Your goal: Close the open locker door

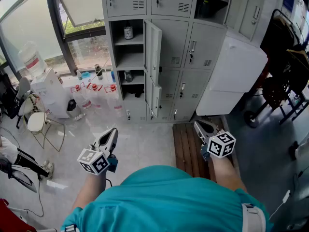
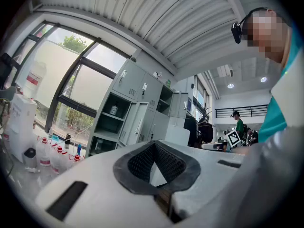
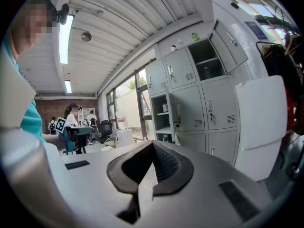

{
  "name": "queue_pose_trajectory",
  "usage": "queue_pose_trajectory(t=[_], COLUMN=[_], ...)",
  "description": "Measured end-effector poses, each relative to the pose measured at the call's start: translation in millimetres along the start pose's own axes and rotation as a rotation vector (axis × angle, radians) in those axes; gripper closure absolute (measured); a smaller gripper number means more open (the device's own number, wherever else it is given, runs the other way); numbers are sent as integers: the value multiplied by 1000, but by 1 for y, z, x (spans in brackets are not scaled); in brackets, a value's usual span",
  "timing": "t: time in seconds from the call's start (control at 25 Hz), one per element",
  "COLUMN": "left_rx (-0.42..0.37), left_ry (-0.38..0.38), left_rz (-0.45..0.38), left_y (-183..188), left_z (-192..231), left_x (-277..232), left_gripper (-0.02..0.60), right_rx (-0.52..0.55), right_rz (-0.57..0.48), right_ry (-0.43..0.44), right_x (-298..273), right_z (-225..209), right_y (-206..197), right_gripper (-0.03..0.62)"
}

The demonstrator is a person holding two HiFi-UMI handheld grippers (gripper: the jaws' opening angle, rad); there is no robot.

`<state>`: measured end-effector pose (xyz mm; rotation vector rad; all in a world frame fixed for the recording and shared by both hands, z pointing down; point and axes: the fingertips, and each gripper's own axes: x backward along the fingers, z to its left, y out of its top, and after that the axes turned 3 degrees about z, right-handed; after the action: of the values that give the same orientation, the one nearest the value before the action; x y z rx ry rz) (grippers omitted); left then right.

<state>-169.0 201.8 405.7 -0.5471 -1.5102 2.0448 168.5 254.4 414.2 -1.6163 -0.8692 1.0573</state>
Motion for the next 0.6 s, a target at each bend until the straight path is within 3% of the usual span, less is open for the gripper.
queue_pose_trajectory(t=[0.6], left_rx=[11], left_ry=[-3], left_rz=[4], left_y=[-5], left_z=[-14], left_x=[-18], left_gripper=[578], right_rx=[-28], right_rz=[-18], right_ry=[13], right_x=[9], right_z=[-16], right_y=[-2], right_gripper=[597])
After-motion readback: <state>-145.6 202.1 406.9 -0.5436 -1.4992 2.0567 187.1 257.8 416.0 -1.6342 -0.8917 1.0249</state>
